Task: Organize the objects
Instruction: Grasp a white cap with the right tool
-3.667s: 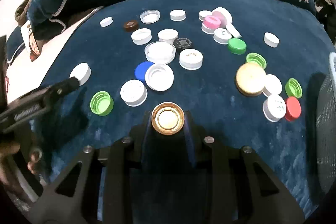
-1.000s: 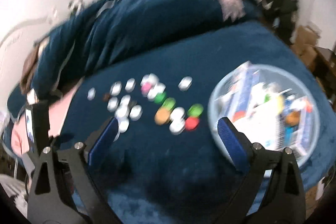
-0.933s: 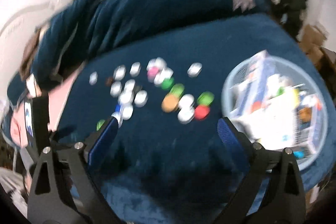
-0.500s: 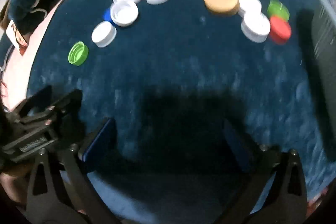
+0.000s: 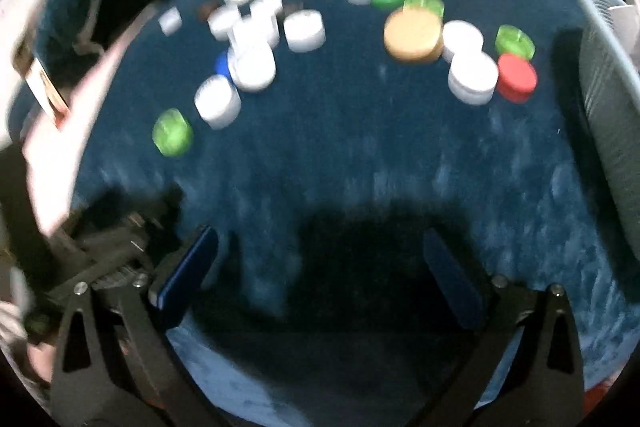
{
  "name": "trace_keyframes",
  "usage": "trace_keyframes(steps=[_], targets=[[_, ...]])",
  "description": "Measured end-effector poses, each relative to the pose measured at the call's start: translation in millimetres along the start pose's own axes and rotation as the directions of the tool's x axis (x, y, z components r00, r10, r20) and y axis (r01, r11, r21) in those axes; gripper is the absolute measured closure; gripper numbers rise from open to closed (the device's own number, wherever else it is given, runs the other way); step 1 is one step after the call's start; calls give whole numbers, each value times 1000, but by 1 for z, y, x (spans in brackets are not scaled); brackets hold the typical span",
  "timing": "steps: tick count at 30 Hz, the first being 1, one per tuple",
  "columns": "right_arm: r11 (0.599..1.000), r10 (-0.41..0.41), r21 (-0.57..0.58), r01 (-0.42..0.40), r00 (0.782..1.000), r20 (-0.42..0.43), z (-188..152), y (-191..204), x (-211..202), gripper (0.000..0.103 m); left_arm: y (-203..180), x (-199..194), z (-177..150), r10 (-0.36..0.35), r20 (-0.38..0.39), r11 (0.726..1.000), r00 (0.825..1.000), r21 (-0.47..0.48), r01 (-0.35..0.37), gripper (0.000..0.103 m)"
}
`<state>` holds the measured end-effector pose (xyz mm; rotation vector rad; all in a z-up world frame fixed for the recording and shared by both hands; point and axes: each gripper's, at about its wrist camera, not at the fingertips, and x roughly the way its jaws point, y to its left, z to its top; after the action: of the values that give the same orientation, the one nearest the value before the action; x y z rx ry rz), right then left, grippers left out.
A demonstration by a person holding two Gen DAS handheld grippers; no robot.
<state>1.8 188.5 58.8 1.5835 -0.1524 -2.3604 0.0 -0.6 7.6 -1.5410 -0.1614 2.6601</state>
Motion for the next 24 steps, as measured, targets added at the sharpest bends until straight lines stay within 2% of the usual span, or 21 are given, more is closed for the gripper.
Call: trace_keyframes(steps=[4,6,9,12,15,16,17,18,22,24], targets=[[999,46,-29,-45,998,42,34,14,0,3,0,-1,-1,7,3,1000,1000,3,-7,0],[995,68,-71,-65,997,42,49,26,3,9,0,-1,-1,6,4,1000,1000,3,-6,0],[988,43,-148,-39,999,26,65,47,16,12,0,-1,-2,5,9,1000,1000,7,-5,0],[987,11,-163,-11,1000,2,74,49,29,19,0,0,-2,4,12,1000,1000,8,-4,0],[990,-1,-143,-2,1000,-25,77,45,43,34,0,0,-2,4,12,1000,1000,11,-4,0],[989,6,-146,-11,999,-35,78,45,48,45,0,0,-2,3,13,1000,1000,11,-3,0],[988,12,-153,-19,999,-46,79,46,51,67,0,0,-1,2,13,1000,1000,12,-2,0],[987,24,-158,-32,998,-53,78,47,54,71,0,0,-1,1,14,1000,1000,15,-1,0],[986,14,-164,-13,1000,6,72,49,40,71,1,0,-1,-3,15,1000,1000,18,2,0],[986,-33,-161,35,999,13,66,47,30,71,1,0,-1,-1,13,1000,1000,16,1,0]])
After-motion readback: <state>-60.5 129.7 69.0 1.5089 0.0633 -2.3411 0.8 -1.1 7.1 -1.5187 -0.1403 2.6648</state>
